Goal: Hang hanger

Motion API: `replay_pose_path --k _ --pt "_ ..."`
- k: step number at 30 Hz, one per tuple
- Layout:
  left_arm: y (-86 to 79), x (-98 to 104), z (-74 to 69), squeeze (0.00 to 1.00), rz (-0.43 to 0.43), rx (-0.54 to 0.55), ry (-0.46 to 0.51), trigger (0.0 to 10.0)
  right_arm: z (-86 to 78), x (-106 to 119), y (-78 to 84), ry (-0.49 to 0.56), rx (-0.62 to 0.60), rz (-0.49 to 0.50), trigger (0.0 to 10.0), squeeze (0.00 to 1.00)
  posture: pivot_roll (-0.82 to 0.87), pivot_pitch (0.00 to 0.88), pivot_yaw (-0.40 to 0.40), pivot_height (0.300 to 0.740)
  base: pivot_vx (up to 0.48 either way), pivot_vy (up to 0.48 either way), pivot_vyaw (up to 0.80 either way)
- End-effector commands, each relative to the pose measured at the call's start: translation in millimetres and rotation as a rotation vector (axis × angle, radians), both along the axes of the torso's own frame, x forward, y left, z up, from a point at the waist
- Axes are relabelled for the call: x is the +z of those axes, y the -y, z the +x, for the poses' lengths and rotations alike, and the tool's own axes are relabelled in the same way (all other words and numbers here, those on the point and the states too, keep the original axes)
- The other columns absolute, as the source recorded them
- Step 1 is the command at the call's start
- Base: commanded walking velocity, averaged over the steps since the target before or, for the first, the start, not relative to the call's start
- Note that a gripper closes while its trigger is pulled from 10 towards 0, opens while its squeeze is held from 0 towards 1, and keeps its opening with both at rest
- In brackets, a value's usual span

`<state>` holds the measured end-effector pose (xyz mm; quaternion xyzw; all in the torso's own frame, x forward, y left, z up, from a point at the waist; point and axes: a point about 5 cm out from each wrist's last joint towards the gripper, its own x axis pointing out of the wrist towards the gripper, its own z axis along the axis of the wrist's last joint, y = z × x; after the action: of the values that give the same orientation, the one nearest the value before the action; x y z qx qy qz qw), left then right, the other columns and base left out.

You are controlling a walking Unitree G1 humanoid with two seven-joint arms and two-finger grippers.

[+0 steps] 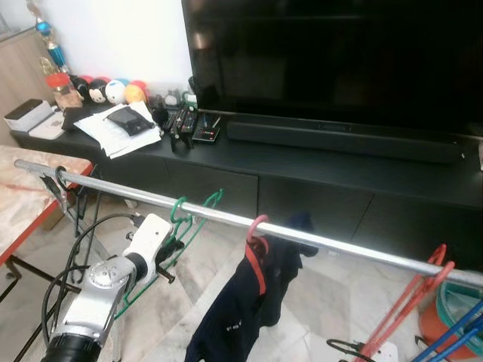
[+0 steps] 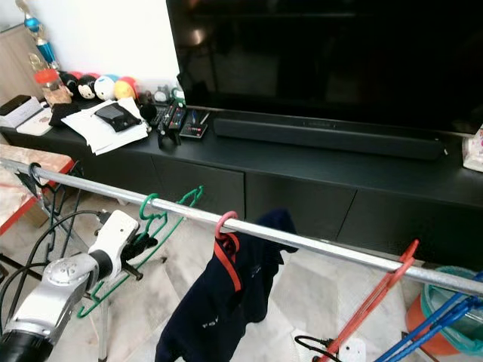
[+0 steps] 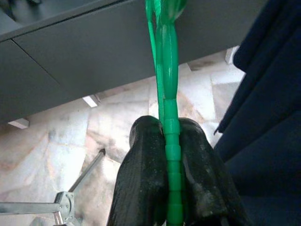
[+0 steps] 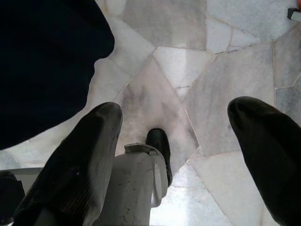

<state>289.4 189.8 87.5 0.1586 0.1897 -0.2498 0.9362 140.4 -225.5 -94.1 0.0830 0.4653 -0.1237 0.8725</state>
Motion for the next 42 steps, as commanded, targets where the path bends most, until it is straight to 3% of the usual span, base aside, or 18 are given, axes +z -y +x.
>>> replay_pose_path --k 1,10,19,26,31,37,38,39,40,41,42 --pt "-2.1 -11.1 -11.1 0.0 0.026 -0.017 -0.088 10.0 -2.0 -1.4 -2.6 -0.008 -0.005 0.01 10.0 0.0 0.01 0.0 0.064 0.74 0.0 0.0 0.0" --pt "-4.5 2.6 -31.3 0.0 0.034 -0.027 -0.161 10.0 -1.6 -1.3 -2.6 -0.011 -0.002 0.008 10.0 0.0 0.02 0.0 0.066 0.74 0.0 0.0 0.0" --pt "-7.2 2.5 -45.5 0.0 0.074 -0.005 -0.228 10.0 -1.6 -1.4 -2.5 -0.013 0.0 0.007 10.0 0.0 0.03 0.0 0.065 0.74 0.0 0.0 0.0" --pt "-8.5 2.1 -48.5 0.0 0.082 0.017 -0.241 10.0 -1.6 -1.3 -2.3 -0.014 0.001 0.007 10.0 0.0 0.03 0.0 0.064 0.74 0.0 0.0 0.0" --pt "-8.7 -2.2 -38.7 0.0 0.089 0.113 -0.18 10.0 -1.6 -1.4 -2.4 -0.013 -0.002 0.005 10.0 0.0 0.03 0.0 0.064 0.74 0.0 0.0 0.0" --pt "-7.6 -11.4 -41.8 0.0 0.065 0.156 -0.175 10.0 -1.9 -1.4 -2.2 -0.013 -0.006 0.004 10.0 0.0 0.01 0.0 0.065 0.74 0.0 0.0 0.0" --pt "-7.6 -11.4 -43.1 0.08 0.058 0.158 -0.179 10.0 -2.0 -1.4 -2.0 -0.013 -0.006 0.003 10.0 0.0 0.02 0.0 0.063 0.74 0.0 0.0 0.0" --pt "-7.6 -11.4 -43.1 0.08 0.058 0.158 -0.179 10.0 -2.0 -1.4 -2.0 -0.013 -0.006 0.003 10.0 0.0 0.02 0.0 0.063 0.74 0.0 0.0 0.0" --pt "-7.6 -10.9 -44.2 0.83 0.048 0.165 -0.177 10.0 -2.1 -1.4 -1.7 -0.013 -0.006 0.003 10.0 0.0 0.02 0.0 0.062 0.74 0.0 0.0 0.0" --pt "-7.6 -10.5 -44.5 1.0 0.044 0.166 -0.174 10.0 -2.1 -1.3 -1.7 -0.014 -0.005 0.003 10.0 0.0 0.02 0.0 0.062 0.74 0.0 0.0 0.0" --pt "-7.5 -10.2 -44.6 1.0 0.043 0.166 -0.172 10.0 -2.1 -1.3 -1.6 -0.014 -0.004 0.002 10.0 0.0 0.02 0.0 0.061 0.74 0.0 0.0 0.0"
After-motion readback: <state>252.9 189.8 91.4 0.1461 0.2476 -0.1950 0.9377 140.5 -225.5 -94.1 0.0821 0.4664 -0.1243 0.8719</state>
